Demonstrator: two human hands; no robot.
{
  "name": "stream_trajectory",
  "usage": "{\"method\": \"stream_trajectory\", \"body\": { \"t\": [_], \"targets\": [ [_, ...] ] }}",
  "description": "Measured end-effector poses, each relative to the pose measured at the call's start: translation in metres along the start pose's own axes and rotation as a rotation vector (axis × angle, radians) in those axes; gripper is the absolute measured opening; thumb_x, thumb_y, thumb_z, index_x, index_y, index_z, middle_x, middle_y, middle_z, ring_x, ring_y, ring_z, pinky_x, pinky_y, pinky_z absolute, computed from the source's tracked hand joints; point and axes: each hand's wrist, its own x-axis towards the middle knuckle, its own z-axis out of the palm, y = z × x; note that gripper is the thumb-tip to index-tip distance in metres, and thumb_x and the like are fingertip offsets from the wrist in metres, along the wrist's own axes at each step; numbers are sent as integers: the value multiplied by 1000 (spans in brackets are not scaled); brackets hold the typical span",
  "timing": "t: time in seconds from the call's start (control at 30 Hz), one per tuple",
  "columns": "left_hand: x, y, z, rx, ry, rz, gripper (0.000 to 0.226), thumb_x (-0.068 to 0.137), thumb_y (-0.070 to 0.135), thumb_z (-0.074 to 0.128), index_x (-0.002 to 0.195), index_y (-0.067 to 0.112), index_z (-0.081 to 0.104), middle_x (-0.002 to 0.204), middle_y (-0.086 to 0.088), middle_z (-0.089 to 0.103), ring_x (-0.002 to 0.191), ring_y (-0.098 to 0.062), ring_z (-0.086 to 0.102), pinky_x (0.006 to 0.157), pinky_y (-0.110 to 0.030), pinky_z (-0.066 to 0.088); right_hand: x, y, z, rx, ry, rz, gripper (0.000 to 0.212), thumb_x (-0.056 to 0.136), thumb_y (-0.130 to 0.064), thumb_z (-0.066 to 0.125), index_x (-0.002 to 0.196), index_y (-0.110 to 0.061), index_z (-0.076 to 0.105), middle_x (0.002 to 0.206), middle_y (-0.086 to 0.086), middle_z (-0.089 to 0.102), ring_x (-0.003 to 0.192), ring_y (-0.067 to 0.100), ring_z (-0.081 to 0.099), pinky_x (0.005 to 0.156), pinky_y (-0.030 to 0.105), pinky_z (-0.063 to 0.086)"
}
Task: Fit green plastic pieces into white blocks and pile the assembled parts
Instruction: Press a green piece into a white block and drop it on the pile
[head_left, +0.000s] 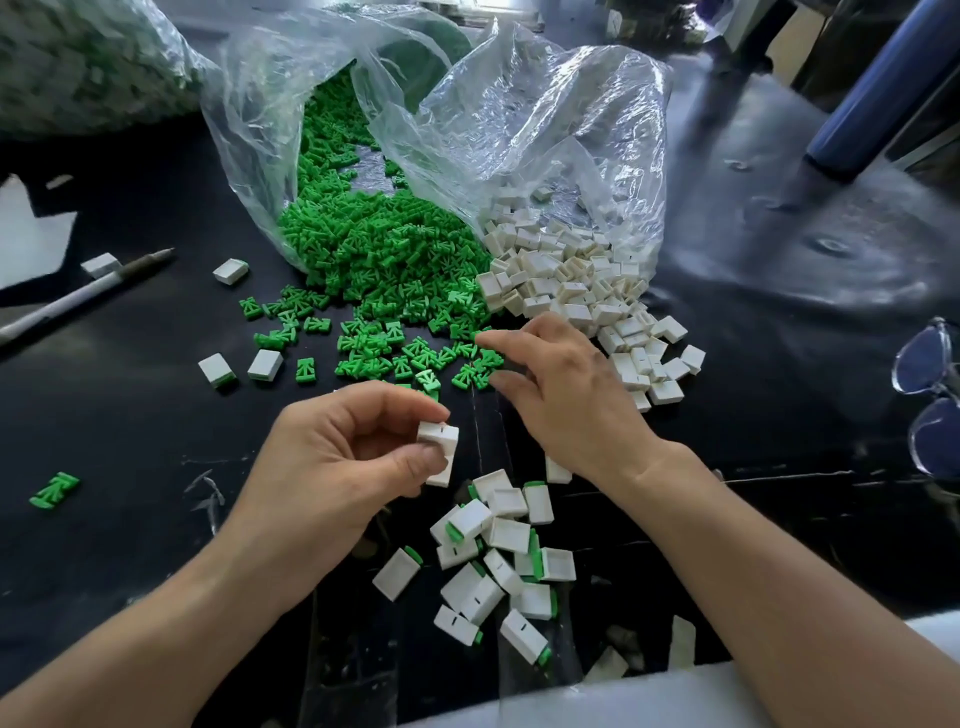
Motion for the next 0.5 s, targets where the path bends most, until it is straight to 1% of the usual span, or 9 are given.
{"method": "stream_trajectory", "body": {
  "t": [0.07, 0.17, 0.23, 0.3, 0.33, 0.43, 0.5],
  "targets": [
    [0, 0, 0, 17, -2, 10, 27, 61, 4, 70, 80, 23, 73, 69, -11, 70, 54, -9, 62, 51, -15, 49, 1, 1, 2, -62, -40, 11, 40, 93, -25, 52, 133, -28, 48, 108, -1, 44, 110, 17, 42, 88, 26, 35],
    [0, 1, 0, 15, 0, 11, 29, 67, -7, 68, 77, 19, 74, 66, -8, 70, 53, -8, 61, 50, -14, 48, 2, 1, 4, -94, -66, 11, 35, 92, -26, 53, 127, -27, 54, 113, 0, 45, 113, 17, 41, 91, 29, 35],
    [0, 1, 1, 20, -12, 8, 29, 67, -7, 68, 77, 19, 74, 66, -8, 70, 52, -8, 61, 50, -14, 48, 2, 1, 4, -86, -56, 4, 28, 91, -25, 55, 119, -25, 59, 109, -2, 45, 111, 16, 42, 86, 25, 34],
    [0, 1, 0, 13, -14, 7, 28, 67, -7, 68, 77, 19, 74, 65, -7, 70, 51, -7, 60, 50, -13, 48, 3, 1, 3, -77, -45, 4, 22, 90, -25, 57, 111, -23, 62, 105, -5, 44, 109, 15, 43, 79, 22, 31],
    [0, 1, 0, 6, -14, 7, 27, 66, -7, 68, 76, 18, 74, 65, -7, 70, 50, -6, 60, 49, -13, 48, 3, 1, 3, -70, -39, 2, 20, 89, -24, 58, 108, -22, 63, 103, -6, 44, 108, 15, 44, 78, 22, 30],
    [1, -1, 0, -2, -15, 5, 19, 65, -5, 69, 72, 13, 73, 66, -9, 70, 54, -10, 63, 49, -15, 49, 2, 0, 2, -17, -9, -9, 17, 87, -21, 61, 103, -18, 64, 99, -6, 46, 102, 16, 49, 81, 26, 37],
    [2, -2, -1, -25, -23, -5, 11, 62, 2, 69, 70, 10, 71, 71, -13, 71, 60, -15, 67, 51, -17, 51, 2, -2, 0, 47, 8, -10, 15, 84, -15, 64, 99, -15, 64, 95, -5, 49, 94, 18, 54, 85, 32, 42]
  ]
}}
